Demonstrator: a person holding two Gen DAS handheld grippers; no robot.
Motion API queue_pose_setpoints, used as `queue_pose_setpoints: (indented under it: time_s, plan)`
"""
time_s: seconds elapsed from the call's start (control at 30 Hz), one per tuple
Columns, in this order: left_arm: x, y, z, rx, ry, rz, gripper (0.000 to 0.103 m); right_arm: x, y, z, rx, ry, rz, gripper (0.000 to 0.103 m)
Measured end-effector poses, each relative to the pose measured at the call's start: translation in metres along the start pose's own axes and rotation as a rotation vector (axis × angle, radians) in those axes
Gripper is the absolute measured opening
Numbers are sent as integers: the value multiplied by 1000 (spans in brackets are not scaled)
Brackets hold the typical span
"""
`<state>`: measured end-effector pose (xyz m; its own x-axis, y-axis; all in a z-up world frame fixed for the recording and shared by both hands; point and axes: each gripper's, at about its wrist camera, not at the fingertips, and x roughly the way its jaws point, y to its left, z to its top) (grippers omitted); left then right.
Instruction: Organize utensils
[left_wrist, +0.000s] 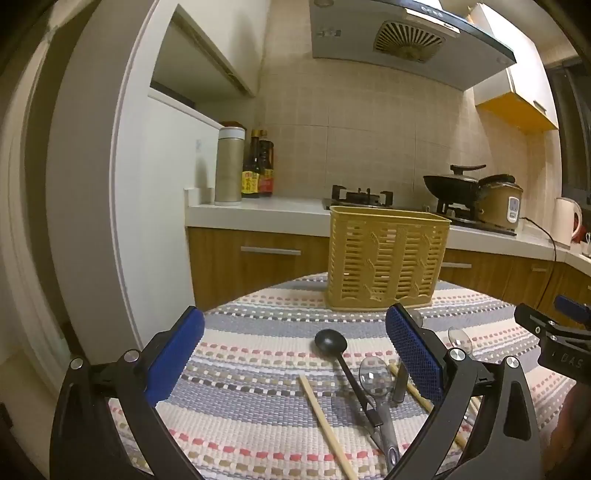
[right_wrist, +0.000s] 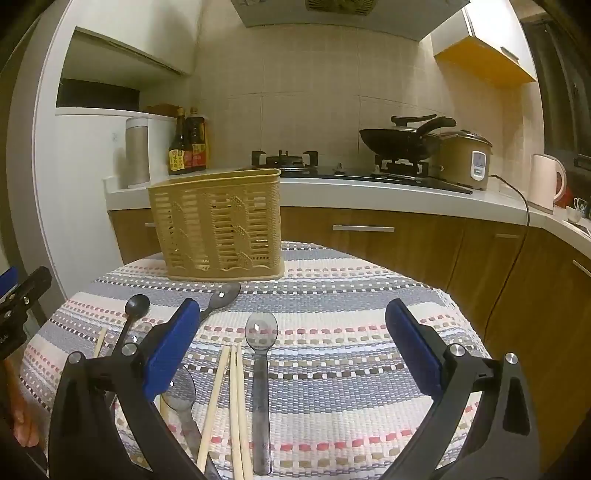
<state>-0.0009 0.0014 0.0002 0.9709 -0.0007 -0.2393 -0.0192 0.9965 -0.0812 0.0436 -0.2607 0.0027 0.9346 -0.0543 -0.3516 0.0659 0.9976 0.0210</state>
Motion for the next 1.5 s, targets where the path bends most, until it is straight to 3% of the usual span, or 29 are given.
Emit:
queue_pose_setpoints:
  time_s: [1.5]
  plan:
    - [7, 1, -6, 7, 33, -9, 95, 5, 3, -4, -7, 22, 4, 96]
